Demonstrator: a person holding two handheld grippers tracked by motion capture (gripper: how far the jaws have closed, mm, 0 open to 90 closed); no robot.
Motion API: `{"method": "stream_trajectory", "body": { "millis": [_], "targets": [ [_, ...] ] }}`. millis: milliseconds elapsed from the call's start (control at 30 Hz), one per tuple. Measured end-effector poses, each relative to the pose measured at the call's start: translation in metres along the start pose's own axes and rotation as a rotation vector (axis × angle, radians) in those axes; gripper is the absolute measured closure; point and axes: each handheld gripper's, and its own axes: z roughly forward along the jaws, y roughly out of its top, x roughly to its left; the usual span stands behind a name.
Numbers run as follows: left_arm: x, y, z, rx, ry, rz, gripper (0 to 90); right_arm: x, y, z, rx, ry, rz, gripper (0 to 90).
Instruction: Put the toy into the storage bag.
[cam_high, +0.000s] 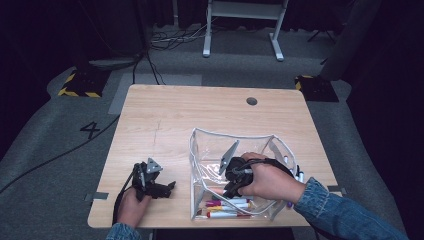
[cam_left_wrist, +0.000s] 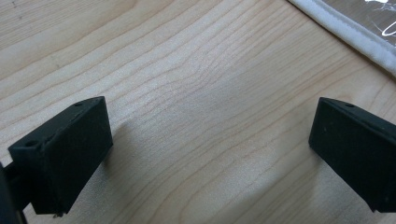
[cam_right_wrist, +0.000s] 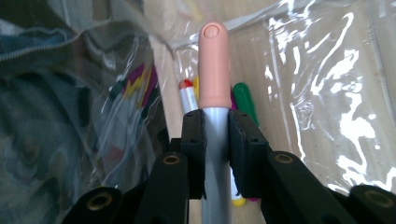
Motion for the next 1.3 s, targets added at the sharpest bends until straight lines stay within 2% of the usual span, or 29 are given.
{"method": "stream_trajectory", "body": {
  "millis": [533,700,733,767,800,833,933,1167,1300],
  "targets": [
    [0.000,0.000,0.000,0.000,0.000,-0.001,0.0,0.003,0.002,0.020,0.116,0.047,-0.070,77.2],
    [0.000,0.000,0.000,0.000,0.000,-0.002,0.0,0.002,0.001,0.026,0.132,0.060,-0.066,76.7],
    [0.000,0.000,0.000,0.000,0.000,-0.001,0.0,0.001,0.001,0.027,0.137,0.061,-0.064,72.5],
    [0.000,0.000,0.000,-0.001,0.000,-0.002,0.0,0.000,0.000,0.027,0.124,0.052,-0.061,63.9],
    [0.000,0.000,0.000,-0.001,0.000,-0.001,0.0,-0.002,0.000,0.027,0.096,0.037,-0.075,60.0],
    [0.000,0.000,0.000,0.000,-0.001,-0.001,0.0,-0.003,0.000,0.026,0.074,0.025,-0.063,59.3],
    [0.000,0.000,0.000,0.000,0.000,-0.001,0.0,-0.004,0.000,0.015,0.038,-0.039,-0.083,56.0],
    [0.000,0.000,0.000,0.000,0.000,-0.002,0.0,-0.006,0.000,-0.028,-0.148,-0.157,-0.073,52.1],
    [0.000,0.000,0.000,0.000,0.000,-0.001,0.0,-0.007,-0.006,-0.053,-0.250,-0.202,-0.046,51.0]
  ]
}}
